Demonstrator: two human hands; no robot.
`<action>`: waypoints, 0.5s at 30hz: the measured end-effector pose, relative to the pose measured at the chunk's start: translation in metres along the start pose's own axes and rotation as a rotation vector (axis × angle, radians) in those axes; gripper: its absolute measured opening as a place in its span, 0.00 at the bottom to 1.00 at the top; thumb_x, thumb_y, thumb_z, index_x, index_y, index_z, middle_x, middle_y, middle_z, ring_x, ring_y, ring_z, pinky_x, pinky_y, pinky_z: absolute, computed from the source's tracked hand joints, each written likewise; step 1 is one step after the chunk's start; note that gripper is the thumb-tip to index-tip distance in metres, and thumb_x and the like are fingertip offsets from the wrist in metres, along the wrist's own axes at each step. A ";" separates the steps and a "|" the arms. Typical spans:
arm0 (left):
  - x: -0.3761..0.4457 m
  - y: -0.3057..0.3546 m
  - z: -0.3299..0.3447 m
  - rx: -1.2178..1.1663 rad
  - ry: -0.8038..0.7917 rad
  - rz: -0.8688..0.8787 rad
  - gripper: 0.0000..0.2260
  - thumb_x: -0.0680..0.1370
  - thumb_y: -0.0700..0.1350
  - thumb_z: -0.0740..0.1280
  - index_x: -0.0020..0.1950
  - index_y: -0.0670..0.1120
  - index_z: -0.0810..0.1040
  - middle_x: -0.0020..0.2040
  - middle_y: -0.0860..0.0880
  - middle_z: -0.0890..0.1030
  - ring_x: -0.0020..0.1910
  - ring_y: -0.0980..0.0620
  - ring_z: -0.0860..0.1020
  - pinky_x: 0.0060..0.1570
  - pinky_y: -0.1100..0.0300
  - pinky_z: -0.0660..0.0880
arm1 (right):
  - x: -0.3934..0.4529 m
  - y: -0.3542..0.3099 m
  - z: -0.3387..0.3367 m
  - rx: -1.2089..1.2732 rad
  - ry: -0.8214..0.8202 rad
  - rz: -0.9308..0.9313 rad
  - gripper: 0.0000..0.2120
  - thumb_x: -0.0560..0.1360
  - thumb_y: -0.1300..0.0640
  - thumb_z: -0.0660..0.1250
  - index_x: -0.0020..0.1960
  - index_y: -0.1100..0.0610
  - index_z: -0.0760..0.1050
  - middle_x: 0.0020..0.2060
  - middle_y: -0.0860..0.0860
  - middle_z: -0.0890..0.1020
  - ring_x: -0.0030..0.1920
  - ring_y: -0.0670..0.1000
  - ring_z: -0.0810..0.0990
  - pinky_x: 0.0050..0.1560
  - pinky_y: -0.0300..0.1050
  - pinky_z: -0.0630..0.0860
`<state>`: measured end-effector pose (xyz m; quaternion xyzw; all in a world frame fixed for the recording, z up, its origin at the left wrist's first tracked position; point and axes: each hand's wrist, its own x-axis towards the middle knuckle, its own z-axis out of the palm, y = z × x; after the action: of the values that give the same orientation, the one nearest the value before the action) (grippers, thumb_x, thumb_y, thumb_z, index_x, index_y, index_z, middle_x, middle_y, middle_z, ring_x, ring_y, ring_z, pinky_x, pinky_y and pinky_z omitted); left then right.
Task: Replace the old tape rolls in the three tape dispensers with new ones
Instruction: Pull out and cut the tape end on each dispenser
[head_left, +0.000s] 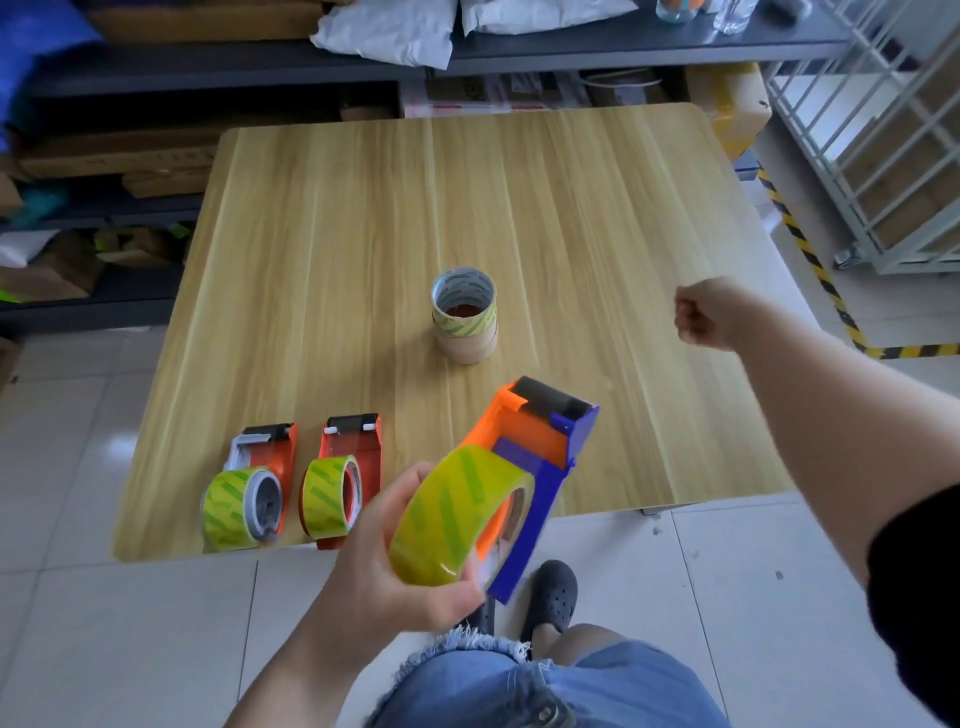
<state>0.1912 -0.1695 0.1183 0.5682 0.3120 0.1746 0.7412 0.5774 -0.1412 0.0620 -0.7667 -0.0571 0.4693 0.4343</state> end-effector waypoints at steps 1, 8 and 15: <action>-0.001 0.002 -0.003 0.000 0.027 0.009 0.19 0.54 0.42 0.74 0.44 0.48 0.77 0.30 0.48 0.77 0.29 0.53 0.75 0.29 0.63 0.72 | -0.003 -0.003 -0.004 -0.045 -0.014 -0.041 0.15 0.80 0.60 0.57 0.34 0.56 0.67 0.17 0.48 0.71 0.17 0.43 0.74 0.20 0.30 0.70; 0.012 -0.002 -0.008 -0.001 0.020 -0.003 0.17 0.56 0.42 0.75 0.42 0.48 0.77 0.29 0.47 0.77 0.28 0.56 0.74 0.29 0.64 0.71 | -0.054 0.021 0.071 -0.324 -0.804 0.181 0.35 0.75 0.34 0.49 0.57 0.63 0.76 0.49 0.57 0.83 0.50 0.57 0.82 0.52 0.55 0.78; 0.011 -0.001 -0.008 0.020 0.004 -0.022 0.16 0.55 0.44 0.74 0.41 0.53 0.78 0.30 0.47 0.78 0.29 0.57 0.75 0.30 0.65 0.72 | -0.070 0.070 0.095 0.103 -0.878 0.417 0.23 0.74 0.39 0.56 0.50 0.58 0.77 0.40 0.55 0.85 0.37 0.54 0.84 0.37 0.47 0.82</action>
<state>0.1940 -0.1571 0.1130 0.5716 0.3215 0.1646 0.7367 0.4432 -0.1609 0.0417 -0.4689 -0.0567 0.8276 0.3033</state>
